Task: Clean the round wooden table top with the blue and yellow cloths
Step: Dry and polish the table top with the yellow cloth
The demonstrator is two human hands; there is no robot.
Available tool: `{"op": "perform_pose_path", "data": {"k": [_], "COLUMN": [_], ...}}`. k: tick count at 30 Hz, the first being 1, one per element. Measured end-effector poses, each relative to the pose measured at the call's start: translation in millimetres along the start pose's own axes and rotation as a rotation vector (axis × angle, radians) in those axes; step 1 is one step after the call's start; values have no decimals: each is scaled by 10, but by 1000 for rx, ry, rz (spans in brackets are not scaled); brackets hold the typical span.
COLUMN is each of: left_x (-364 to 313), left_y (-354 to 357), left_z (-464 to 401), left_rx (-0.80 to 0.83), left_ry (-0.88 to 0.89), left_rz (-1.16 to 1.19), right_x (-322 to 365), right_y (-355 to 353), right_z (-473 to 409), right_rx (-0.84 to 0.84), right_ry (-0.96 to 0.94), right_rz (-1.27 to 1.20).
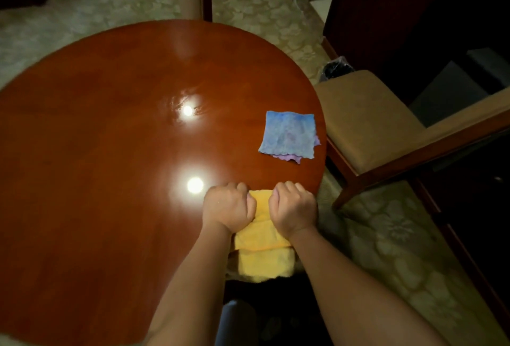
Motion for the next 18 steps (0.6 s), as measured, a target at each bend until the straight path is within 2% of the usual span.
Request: {"op": "perform_pose_path", "data": {"k": [10,15,18], "left_x": [76,94,210], "left_y": [266,207,150], "left_z": [-782,-716,-503], "left_rx": [-44,-3,12], "left_ry": [60,47,-31], "left_rz": [56,41,30], "right_x": [-281,-228,-38], "right_y": [310,266,239], "right_z": [-585,-519,-427], "right_rx": [-39,-22,15], "right_ry": [126,150,180], "right_rz": [76,56,79]}}
Point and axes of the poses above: each hand's wrist, its own z-axis away from the middle knuckle, its own y-axis out of the palm, x = y × z, the point moved 7 cm from there along -z, towards the middle knuckle, and after that the axes turned 8 degrees about -y, right-handed, at the moved point
